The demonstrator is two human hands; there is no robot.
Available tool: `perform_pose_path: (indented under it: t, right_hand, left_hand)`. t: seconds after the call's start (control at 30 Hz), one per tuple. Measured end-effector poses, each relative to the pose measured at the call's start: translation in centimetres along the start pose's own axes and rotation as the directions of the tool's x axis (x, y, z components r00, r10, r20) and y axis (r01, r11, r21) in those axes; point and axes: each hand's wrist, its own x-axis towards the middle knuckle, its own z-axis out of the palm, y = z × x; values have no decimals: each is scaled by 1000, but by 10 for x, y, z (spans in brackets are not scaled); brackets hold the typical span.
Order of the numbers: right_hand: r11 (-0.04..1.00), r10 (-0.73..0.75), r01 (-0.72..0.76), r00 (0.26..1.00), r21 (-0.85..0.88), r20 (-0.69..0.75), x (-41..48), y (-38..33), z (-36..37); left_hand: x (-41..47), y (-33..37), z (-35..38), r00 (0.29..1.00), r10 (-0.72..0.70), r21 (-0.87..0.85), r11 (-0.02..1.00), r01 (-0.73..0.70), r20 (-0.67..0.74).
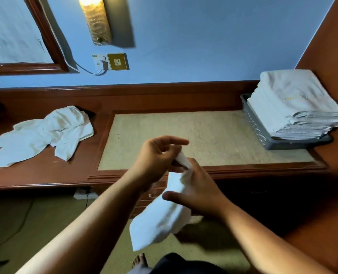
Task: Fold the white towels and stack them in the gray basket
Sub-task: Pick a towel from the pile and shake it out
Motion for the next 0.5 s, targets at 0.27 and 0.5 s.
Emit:
perform_pose_path:
  t: [0.27,0.5]
  right_hand:
    - [940,53,79,928,332,-368,-10,-26,-20]
    - [843,-19,183,950,506,-312,-14,-46,-51]
  left_hand:
    - [13,11,-17,964,234,-170,963,-211,129]
    - [-5,-46,-10,941,98,-206,978,-30,325]
